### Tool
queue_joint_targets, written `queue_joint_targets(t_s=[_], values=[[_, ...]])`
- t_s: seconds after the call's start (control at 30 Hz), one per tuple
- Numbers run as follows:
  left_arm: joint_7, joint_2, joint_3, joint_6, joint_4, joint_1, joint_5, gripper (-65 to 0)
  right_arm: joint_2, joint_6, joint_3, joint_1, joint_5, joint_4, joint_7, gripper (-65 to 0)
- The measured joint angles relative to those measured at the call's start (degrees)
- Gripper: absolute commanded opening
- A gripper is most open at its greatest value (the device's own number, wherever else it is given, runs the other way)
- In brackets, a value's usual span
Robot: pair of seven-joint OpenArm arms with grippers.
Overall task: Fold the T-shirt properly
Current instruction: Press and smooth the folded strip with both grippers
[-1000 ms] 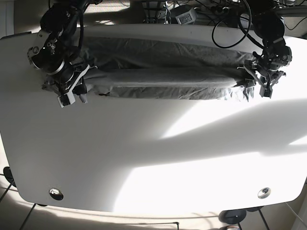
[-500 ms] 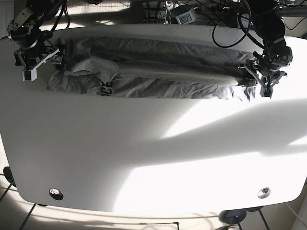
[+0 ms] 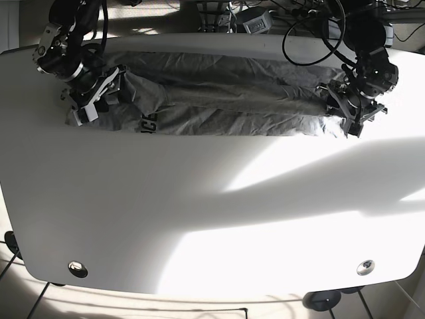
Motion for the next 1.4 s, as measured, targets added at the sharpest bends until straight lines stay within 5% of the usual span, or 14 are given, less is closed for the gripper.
queue_joint_targets(t_s=[0.13, 0.37, 0.57, 0.67, 1.03, 1.17, 1.3, 1.4], values=[[-1.11, -0.94, -0.09, 0.02, -4.61, 0.0, -0.39, -34.6, 0.17, -0.04, 0.48, -1.2, -7.02, -1.11, -0.09, -29.5], [-2.16, -4.11, -0.11, -0.24, -7.63, -0.61, -1.77, -34.6, 2.45, -0.02, 0.61, -9.25, -7.5, -1.11, 4.11, -29.5], [-2.16, -4.35, -0.11, -0.2, -7.69, -0.5, -1.57, -34.6, 2.58, 0.0, 4.11, -8.31, 4.72, 2.49, 3.67, -29.5], [-2.16, -4.37, -0.11, -0.2, -7.69, -0.5, -1.57, -34.6, 3.76, -0.04, 3.74, -3.91, 5.92, 2.43, 4.07, -29.5], [-2.16, -4.55, -0.11, -0.22, -7.74, -0.5, -1.64, -34.6, 3.17, 0.0, -11.15, -2.67, 5.77, -0.02, -1.51, -30.0], [-2.19, -4.55, -0.11, -0.2, -7.93, -0.5, -1.68, -34.6, 4.0, -0.31, -10.73, -2.62, 0.13, -7.65, 0.22, -44.5], [-4.13, -4.28, -5.81, -0.92, -12.74, -1.49, -4.09, -34.6, 6.82, 0.48, -13.84, 1.22, -1.49, -15.23, 7.21, -41.1], [-5.81, -4.9, -9.44, -1.09, -16.02, -1.9, -5.22, -34.6, 6.34, 0.63, -14.25, 6.84, -0.72, -21.57, 9.11, -40.9]])
